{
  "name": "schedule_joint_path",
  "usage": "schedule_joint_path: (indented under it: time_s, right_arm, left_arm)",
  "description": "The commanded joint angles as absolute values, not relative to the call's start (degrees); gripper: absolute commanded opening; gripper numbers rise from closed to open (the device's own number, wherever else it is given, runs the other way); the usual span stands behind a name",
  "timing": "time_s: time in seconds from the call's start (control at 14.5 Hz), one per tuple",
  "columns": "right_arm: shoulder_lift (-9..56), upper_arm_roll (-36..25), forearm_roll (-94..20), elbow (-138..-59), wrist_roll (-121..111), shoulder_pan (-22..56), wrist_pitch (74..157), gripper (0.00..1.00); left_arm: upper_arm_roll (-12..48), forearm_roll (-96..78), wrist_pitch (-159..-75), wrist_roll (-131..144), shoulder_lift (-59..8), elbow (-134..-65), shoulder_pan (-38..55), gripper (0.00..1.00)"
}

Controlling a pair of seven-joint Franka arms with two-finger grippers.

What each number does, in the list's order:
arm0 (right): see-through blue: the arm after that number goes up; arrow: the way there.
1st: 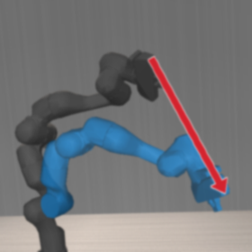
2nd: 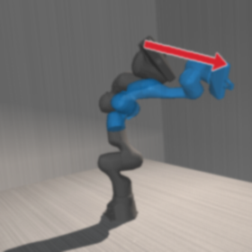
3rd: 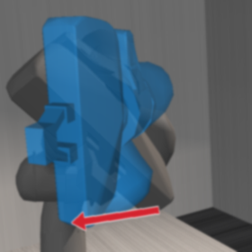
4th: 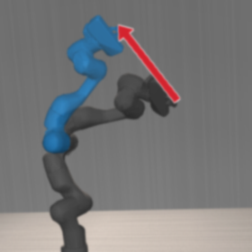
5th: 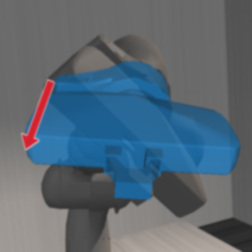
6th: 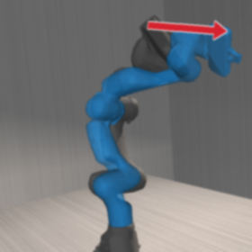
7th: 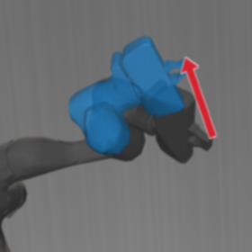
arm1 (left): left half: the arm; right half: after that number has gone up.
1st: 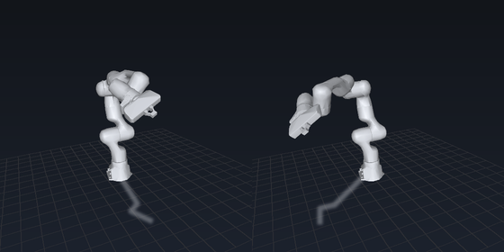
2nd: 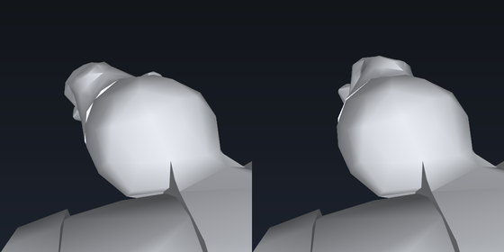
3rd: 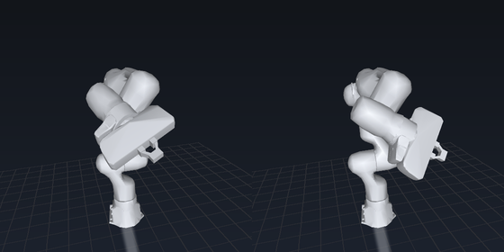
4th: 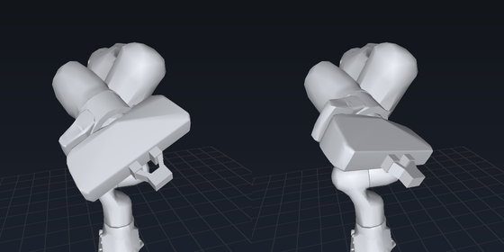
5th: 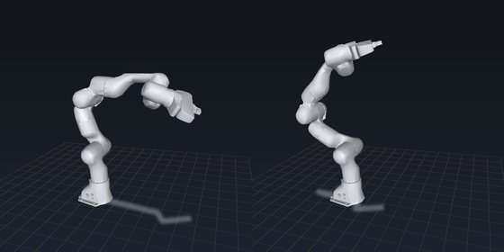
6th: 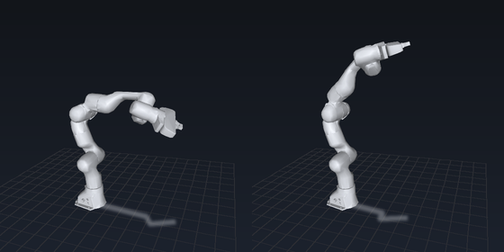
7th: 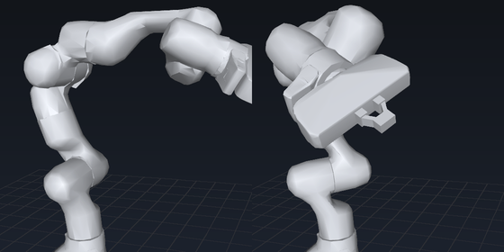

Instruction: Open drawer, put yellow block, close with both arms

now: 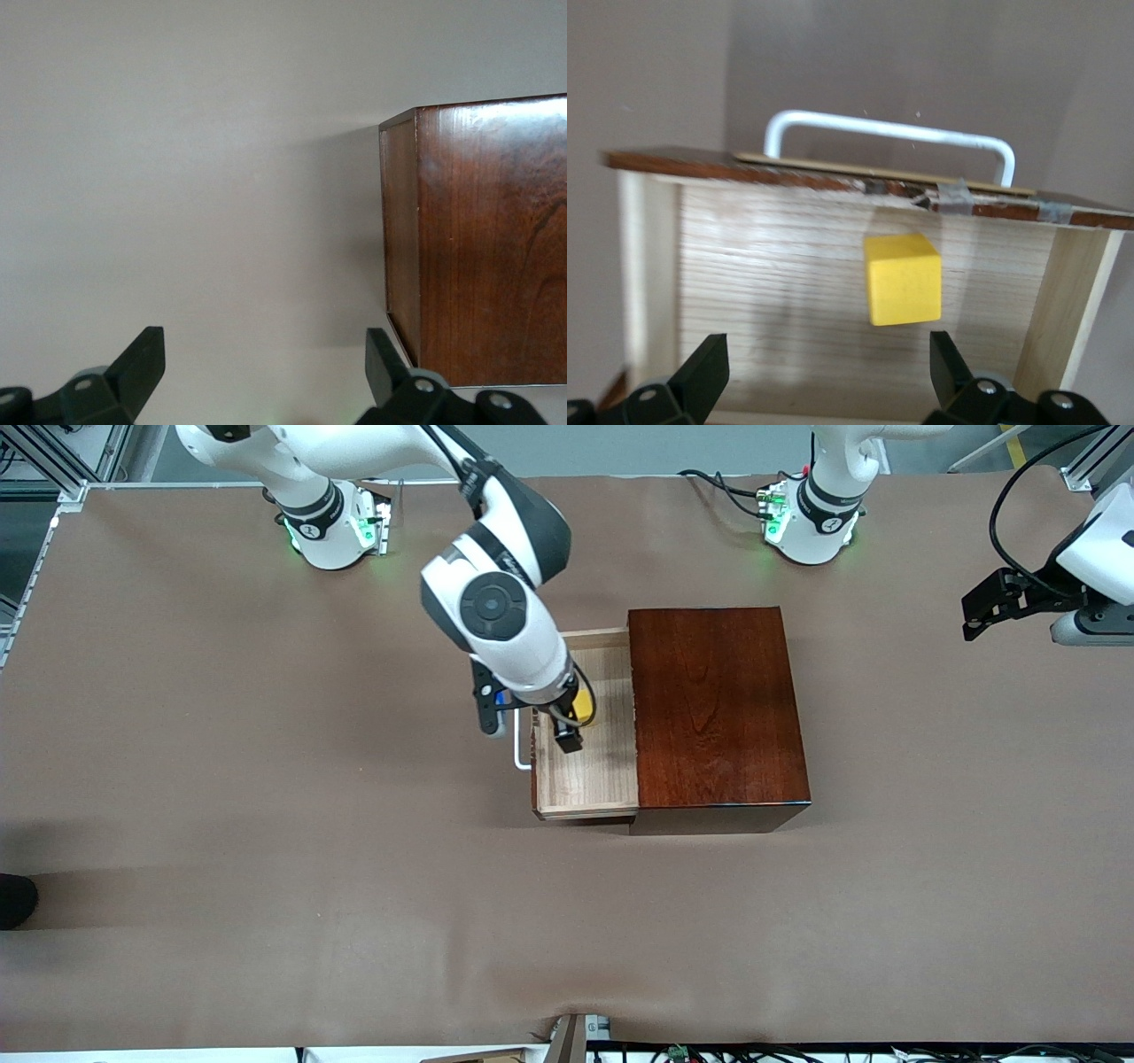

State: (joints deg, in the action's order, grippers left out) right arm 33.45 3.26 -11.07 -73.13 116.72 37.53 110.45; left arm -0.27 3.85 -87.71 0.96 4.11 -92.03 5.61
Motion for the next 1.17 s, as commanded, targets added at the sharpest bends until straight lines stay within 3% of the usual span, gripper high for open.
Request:
schedule_joint_path:
  time_s: [0.0,0.48,1.1]
  right_arm:
    - [33.2,4.0,-11.2,-68.0,112.1,34.1,104.4,1.0]
    - [27.4,3.9,-11.2,-66.3,88.9,25.1,90.4,1.0]
    - [20.2,3.8,-11.2,-66.3,56.0,12.5,79.0,1.0]
  left_arm:
    - [0.2,2.5,-88.4,-0.3,5.7,-93.4,5.1,1.0]
    - [0.2,2.5,-87.5,-0.4,5.8,-93.5,5.1,1.0]
    - [1.9,2.5,-86.8,0.3,6.0,-93.3,5.5,1.0]
